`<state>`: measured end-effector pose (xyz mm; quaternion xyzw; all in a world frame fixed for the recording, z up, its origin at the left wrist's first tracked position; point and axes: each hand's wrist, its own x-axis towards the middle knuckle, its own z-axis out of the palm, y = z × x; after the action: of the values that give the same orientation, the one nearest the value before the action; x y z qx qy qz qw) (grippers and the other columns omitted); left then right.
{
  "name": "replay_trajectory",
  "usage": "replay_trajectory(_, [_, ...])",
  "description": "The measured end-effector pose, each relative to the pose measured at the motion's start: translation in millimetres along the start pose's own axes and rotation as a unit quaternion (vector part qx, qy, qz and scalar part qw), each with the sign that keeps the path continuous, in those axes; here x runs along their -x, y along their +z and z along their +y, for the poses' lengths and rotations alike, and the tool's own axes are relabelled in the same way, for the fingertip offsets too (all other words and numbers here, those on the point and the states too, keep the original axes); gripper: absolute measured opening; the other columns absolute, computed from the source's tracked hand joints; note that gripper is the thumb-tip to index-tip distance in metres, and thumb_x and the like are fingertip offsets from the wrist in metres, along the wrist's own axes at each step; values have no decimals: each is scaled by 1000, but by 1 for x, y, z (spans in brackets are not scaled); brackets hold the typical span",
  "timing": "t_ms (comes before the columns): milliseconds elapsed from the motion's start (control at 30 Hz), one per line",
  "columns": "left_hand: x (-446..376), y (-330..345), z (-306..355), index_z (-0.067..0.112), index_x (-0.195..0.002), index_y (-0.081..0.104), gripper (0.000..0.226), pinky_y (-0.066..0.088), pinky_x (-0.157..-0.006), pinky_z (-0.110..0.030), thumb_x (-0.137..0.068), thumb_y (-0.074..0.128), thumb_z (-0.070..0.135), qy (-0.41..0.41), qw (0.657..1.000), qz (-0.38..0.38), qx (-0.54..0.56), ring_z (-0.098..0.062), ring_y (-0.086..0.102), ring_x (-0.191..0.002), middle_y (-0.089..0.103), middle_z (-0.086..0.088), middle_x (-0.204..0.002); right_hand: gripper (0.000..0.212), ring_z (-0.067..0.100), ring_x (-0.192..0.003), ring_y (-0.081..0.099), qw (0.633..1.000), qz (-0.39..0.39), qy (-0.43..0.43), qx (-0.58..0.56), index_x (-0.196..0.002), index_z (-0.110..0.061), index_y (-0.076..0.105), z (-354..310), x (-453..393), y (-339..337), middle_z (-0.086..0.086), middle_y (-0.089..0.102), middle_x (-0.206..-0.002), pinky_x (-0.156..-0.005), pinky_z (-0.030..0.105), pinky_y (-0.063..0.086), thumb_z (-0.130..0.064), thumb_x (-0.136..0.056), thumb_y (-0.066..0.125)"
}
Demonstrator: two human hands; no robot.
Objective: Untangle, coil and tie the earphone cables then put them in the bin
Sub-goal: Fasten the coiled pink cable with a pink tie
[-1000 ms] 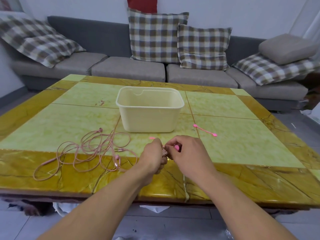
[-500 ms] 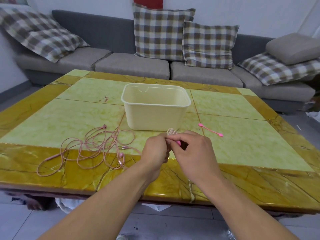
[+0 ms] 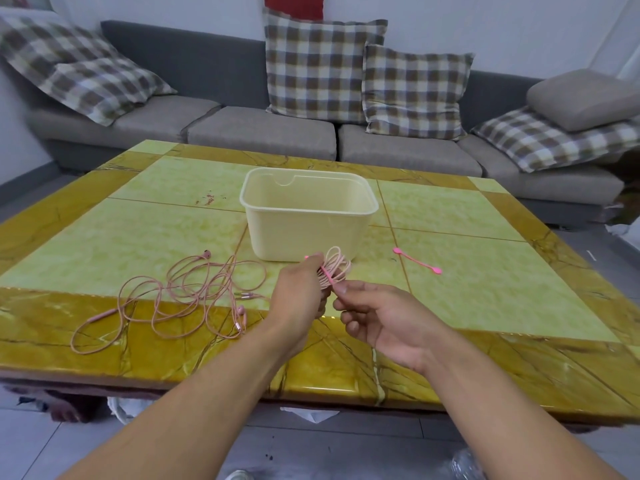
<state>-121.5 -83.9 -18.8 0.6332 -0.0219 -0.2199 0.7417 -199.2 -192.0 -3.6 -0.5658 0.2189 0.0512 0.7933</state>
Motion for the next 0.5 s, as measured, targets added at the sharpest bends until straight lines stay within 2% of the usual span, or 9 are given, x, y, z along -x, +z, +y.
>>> replay_trajectory(133, [-1,-4,-5,15,-65,59,43,26,-53,-31,-103,44,30,38,996,13,-76,-17,32,-48,41,5,-46,12,12,-63,54,992,37,-73,96,-97,-9,81,2,1,-4,4,69,-77,-57,24,45,-15,-89,75])
replay_trajectory(267, [-2,-5,-14,13,-70,50,42,30,-60,-35,-106,40,32,106,978,66,-165,-21,40,-60,47,-1,-62,10,12,-62,55,973,91,-140,160,-96,-16,83,9,-1,-1,2,70,-73,-56,23,46,-15,-91,73])
replay_trajectory(400, [-8,-4,-15,13,-66,42,45,28,-57,-37,-108,37,27,129,962,116,-213,-21,40,-62,46,-1,-63,17,11,-60,54,976,92,-132,146,-105,-16,80,16,-5,6,0,67,-70,-55,22,45,-10,-94,68])
replay_trajectory(500, [-11,-1,-15,13,-66,42,45,28,-56,-37,-108,37,27,131,960,137,-205,-20,40,-61,45,0,-63,19,11,-59,52,992,68,-83,66,-108,-13,79,17,-7,9,2,64,-71,-53,22,43,-7,-96,65])
